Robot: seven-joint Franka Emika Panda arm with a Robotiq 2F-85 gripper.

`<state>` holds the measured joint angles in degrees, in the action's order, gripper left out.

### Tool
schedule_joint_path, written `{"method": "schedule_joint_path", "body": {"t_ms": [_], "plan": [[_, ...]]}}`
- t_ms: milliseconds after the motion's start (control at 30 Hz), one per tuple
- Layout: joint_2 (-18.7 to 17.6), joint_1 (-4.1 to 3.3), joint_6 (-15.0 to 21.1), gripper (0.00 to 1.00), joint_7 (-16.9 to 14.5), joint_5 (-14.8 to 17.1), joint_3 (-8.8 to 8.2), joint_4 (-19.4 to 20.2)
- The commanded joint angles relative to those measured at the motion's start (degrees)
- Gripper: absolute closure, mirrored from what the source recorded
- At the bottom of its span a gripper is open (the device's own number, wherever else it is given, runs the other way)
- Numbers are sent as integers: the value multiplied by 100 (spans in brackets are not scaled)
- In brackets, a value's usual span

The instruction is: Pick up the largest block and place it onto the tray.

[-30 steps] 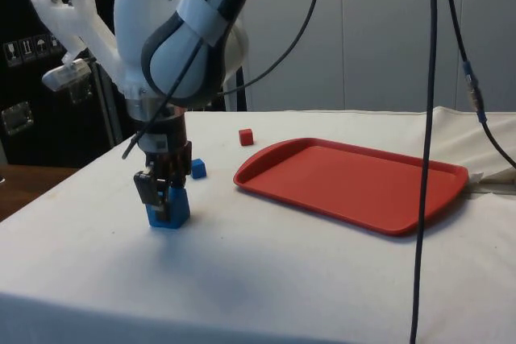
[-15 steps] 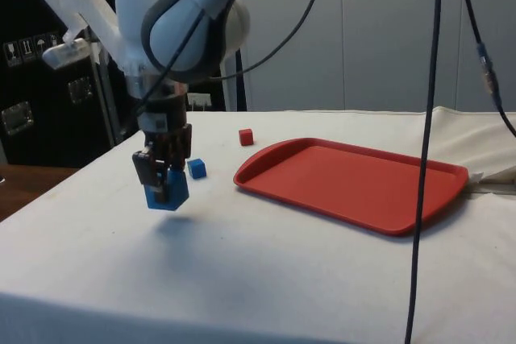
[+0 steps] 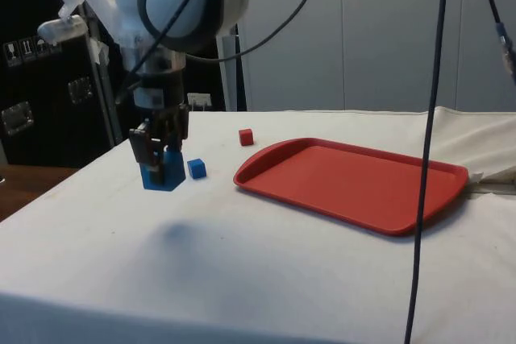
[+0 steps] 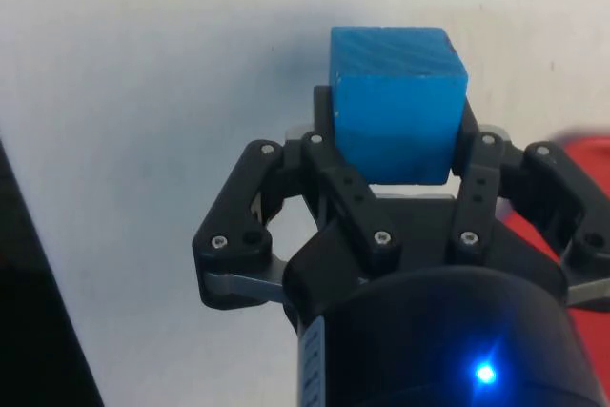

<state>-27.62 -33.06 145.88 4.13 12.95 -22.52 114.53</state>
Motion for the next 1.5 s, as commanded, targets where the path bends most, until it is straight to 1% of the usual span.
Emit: {"method": "schedule_joint_path", "body": {"t_ms": [0,33,67,100,267,300,333,600,633,667,867,900,933,1000,1133,1167,1200,1433,1467], "plan": [[57,-52,-23,100,52,-74,-57,46],[115,-52,-57,100,52,-86,-63,57],[80,0,-46,100,0,-17,-6,23],[138,-52,-74,100,52,-97,-63,63],[269,-52,-155,100,74,-155,-69,86],[212,0,-126,100,11,-80,-17,46],[321,-52,-195,100,74,-178,-74,92],[602,-52,-298,100,80,-264,-80,218],[550,-6,-298,100,17,-189,-34,172],[630,-52,-298,100,80,-269,-80,246],[865,-63,-286,100,80,-321,-74,441],[814,-17,-304,100,17,-235,-34,384],[900,-63,-281,100,80,-327,-74,470],[968,-69,-275,100,80,-344,-74,539],[1140,-74,-241,100,80,-390,-63,716],[1106,-40,-292,100,17,-321,-29,670],[1175,-80,-235,100,74,-395,-63,751],[1467,-97,-189,100,63,-464,-57,1060],[1398,-63,-264,100,11,-390,-29,980]]}}
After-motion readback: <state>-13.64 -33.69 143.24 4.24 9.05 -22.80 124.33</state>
